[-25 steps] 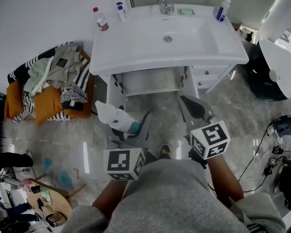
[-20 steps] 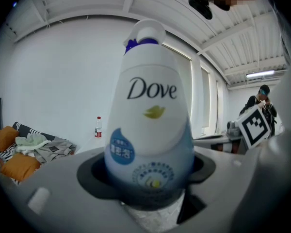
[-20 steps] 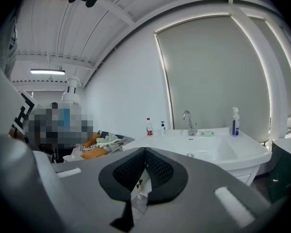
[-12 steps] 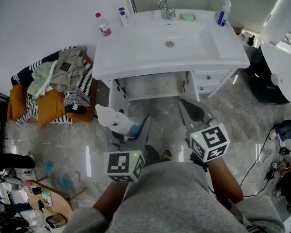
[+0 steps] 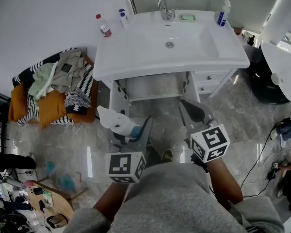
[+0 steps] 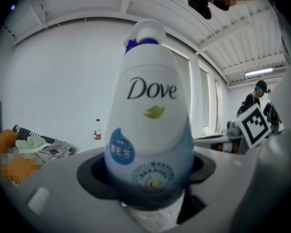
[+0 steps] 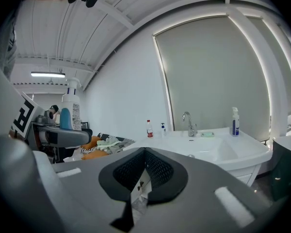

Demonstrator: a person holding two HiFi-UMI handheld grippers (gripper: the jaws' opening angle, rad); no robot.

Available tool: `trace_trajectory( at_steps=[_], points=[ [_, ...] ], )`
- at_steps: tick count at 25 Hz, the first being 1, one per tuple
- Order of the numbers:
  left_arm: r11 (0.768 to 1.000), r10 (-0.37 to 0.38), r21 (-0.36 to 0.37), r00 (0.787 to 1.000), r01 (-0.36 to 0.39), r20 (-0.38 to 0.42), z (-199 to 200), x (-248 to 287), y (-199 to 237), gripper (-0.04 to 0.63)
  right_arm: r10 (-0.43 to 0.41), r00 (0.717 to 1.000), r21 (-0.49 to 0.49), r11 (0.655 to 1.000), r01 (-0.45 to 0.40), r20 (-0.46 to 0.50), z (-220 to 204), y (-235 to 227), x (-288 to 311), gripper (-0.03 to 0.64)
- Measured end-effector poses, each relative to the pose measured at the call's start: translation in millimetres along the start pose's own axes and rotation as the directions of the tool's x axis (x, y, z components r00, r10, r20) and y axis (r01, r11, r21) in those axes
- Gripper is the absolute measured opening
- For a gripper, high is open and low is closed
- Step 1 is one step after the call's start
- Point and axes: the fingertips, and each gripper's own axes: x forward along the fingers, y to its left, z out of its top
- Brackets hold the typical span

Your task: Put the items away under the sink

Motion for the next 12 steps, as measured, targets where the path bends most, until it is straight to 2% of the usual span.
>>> trace_trajectory(
  at_steps=[12],
  points=[
    [1.0,-0.009,-0.025,1.0,0.009,-0.007,-7.8,9.8,18.7,0.353,0.01,1.0,-0.02,1.0,-0.01,-0.019,3.0,9.3,22.1,0.0]
  ],
)
